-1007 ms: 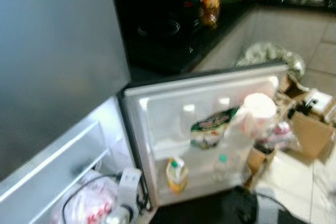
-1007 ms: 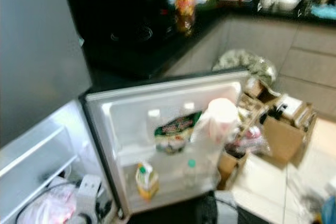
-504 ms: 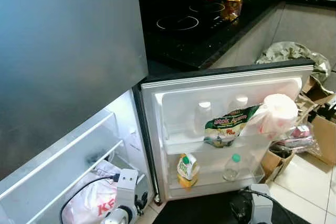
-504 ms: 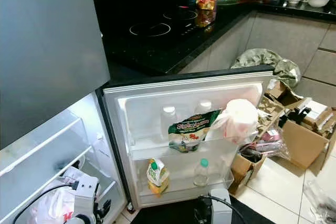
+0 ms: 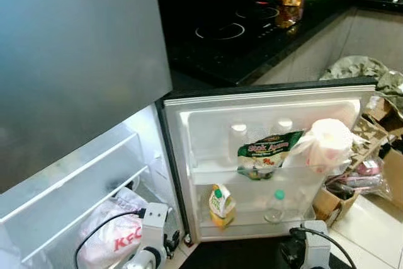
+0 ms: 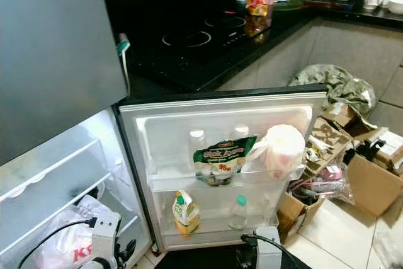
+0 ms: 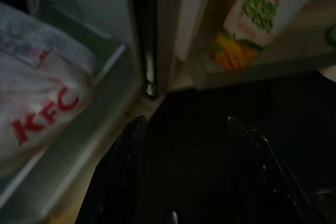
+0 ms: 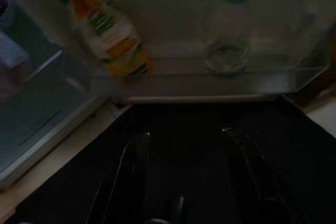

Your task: Restocking fridge

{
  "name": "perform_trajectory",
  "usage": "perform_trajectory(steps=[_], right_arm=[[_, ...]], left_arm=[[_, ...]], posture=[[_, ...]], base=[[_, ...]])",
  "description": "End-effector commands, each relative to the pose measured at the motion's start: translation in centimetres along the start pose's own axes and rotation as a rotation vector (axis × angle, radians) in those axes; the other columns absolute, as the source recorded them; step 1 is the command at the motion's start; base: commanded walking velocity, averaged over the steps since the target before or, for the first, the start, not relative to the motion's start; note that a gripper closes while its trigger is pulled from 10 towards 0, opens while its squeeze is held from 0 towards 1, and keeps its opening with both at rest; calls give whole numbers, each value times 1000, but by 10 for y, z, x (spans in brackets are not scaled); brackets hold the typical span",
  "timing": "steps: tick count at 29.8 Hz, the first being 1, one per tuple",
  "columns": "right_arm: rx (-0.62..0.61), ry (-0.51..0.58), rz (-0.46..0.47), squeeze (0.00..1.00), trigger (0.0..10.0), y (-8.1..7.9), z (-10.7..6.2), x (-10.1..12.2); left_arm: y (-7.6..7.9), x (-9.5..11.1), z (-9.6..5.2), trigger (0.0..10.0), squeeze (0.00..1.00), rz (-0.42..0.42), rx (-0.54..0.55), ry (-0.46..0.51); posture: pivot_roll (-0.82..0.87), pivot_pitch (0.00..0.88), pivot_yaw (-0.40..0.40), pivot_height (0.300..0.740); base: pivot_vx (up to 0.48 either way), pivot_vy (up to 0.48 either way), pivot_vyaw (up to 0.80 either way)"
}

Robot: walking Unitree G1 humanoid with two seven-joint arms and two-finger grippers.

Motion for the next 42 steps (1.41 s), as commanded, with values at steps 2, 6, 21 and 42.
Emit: perform_trajectory(steps=[2,6,21,42], right_arm=[[-5,12,-2,0,10000,3,-1,2],[-4,14,-3,0,10000,2,0,3],[-2,15,-10,0,10000,4,-1,4],[3,14,-17,0,10000,4,-1,3]], left_arm=[[0,0,0,10000,0,6,-3,4],[0,0,0,10000,0,6,-2,4],[1,0,0,10000,0,2,-4,3],[-3,-1,-2,10000,0,-39,15,9]], posture=[[-73,25,47,740],[-75,23,47,740],[-81,13,45,740],[-81,23,37,740]], base=[[0,-347,0],[0,-347,0],[0,-346,0],[0,-214,0]])
Point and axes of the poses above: a point about 5 cm out from each wrist's last joint towards the gripper, its own z axis pointing out of the wrist towards the gripper, its own x axis along the axis of the wrist's last joint, y = z × x, the point moved 1 cm from there along z, pointing out of the wrist towards the gripper, and after that the axes turned 9 degrees about z, right-handed, at the moved point
